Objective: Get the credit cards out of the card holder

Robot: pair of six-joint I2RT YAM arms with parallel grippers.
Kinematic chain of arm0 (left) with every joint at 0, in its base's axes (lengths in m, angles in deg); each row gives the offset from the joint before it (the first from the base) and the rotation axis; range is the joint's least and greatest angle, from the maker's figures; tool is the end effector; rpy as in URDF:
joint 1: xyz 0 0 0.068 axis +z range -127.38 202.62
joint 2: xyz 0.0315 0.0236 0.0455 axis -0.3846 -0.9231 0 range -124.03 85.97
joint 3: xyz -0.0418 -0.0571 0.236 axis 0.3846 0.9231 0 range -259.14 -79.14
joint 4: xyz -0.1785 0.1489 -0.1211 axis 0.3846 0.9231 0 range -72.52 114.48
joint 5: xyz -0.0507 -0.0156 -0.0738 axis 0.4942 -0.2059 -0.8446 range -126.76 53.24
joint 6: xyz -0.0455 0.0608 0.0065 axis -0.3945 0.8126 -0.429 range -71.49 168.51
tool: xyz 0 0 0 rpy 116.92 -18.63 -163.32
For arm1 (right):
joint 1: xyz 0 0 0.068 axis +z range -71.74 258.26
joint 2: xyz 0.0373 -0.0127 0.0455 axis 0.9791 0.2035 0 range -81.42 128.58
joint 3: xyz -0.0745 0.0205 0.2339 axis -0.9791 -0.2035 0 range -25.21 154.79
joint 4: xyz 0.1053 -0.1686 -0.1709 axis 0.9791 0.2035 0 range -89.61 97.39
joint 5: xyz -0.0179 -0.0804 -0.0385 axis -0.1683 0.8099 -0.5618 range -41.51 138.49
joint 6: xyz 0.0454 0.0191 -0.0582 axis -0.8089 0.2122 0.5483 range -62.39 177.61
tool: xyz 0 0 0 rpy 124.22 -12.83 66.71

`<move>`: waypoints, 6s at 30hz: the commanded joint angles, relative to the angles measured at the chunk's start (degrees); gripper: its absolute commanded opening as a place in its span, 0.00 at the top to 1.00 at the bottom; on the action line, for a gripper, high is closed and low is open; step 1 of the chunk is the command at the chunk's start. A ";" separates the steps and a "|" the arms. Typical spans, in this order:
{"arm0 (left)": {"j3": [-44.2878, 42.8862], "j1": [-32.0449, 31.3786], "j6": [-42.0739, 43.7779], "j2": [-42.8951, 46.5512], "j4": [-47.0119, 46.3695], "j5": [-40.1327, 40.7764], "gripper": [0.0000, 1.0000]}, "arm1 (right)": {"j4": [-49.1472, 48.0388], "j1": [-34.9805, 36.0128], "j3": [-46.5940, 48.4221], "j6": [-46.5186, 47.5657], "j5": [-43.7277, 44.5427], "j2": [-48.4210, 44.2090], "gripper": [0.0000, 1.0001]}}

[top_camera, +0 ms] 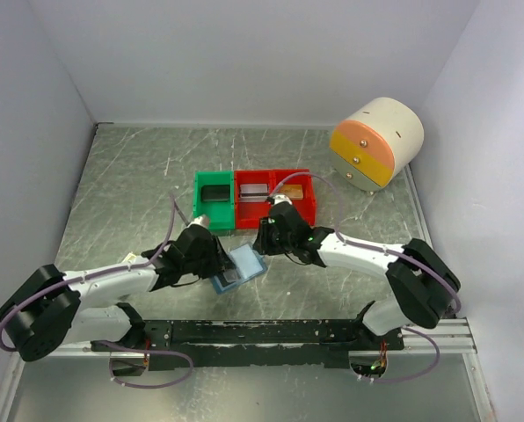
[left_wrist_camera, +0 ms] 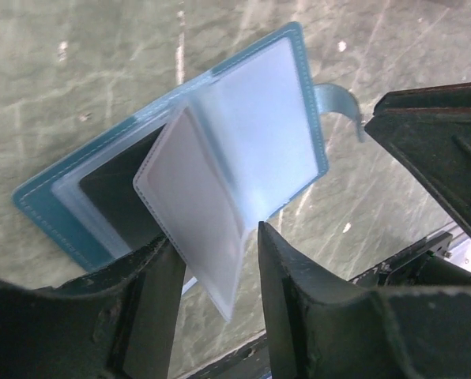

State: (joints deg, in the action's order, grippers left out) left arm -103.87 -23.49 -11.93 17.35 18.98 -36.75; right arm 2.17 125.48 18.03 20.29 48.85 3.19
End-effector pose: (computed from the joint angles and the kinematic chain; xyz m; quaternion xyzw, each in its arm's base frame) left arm 0.1731 -0.1799 0.1081 -0.1155 0.9179 -0.3042 0.2270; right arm 0.2197 0.2368 0.1367 -0.0779 0.9143 0.2652 0.2962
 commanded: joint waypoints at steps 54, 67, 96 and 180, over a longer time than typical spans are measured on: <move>-7.53 -4.42 -1.33 -8.75 -1.32 2.89 0.32 | -10.70 -2.04 -2.23 1.78 -18.92 -1.86 0.70; -7.40 -4.43 0.91 -8.72 -2.94 1.17 0.32 | 2.70 -0.54 3.90 4.13 -3.43 11.22 0.72; 1.86 -4.39 -9.70 -8.35 -15.36 1.26 0.48 | 2.63 -0.98 -0.86 8.05 -13.86 6.97 0.71; -1.16 -3.91 0.81 -6.48 -5.30 2.06 0.91 | -5.71 -1.21 -0.23 6.79 -16.53 4.14 0.71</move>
State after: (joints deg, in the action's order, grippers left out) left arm -101.54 -27.58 -17.66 13.39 10.94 -34.01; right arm -1.02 124.19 17.77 27.59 34.03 4.53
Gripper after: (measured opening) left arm 0.102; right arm 0.288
